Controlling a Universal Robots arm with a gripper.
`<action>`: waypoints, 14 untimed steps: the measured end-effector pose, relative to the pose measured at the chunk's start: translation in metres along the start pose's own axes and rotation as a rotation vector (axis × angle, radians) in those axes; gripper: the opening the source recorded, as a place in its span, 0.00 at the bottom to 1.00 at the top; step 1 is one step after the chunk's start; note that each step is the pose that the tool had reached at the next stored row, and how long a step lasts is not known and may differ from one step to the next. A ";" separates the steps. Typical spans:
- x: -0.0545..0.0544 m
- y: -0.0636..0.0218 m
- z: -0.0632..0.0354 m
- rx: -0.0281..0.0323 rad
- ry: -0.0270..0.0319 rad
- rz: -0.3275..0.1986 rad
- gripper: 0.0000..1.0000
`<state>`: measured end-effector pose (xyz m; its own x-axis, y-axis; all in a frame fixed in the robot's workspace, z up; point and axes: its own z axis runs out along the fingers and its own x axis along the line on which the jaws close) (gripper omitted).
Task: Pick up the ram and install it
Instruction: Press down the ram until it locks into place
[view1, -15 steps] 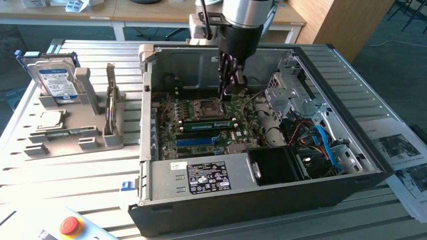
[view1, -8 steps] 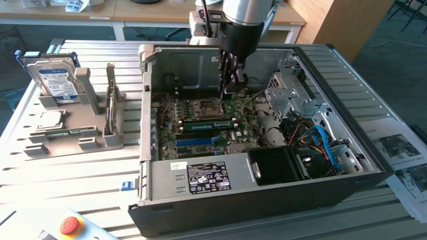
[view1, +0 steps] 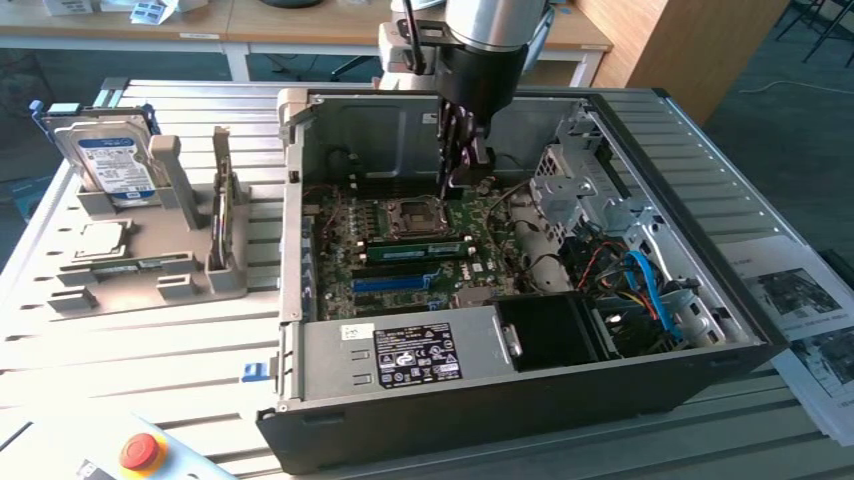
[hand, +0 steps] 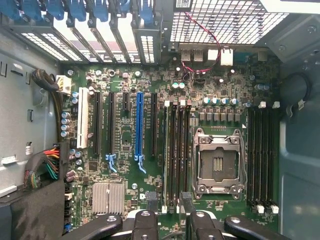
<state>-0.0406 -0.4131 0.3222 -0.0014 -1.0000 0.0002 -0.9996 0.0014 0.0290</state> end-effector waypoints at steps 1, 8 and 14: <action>0.000 0.0000 0.0000 0.0000 0.0000 0.000 0.31; 0.000 0.0000 0.0000 0.0000 0.0000 0.000 0.11; 0.000 0.0000 0.0000 0.0000 0.0000 0.000 0.11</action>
<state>-0.0406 -0.4131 0.3222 -0.0014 -1.0000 0.0002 -0.9996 0.0014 0.0290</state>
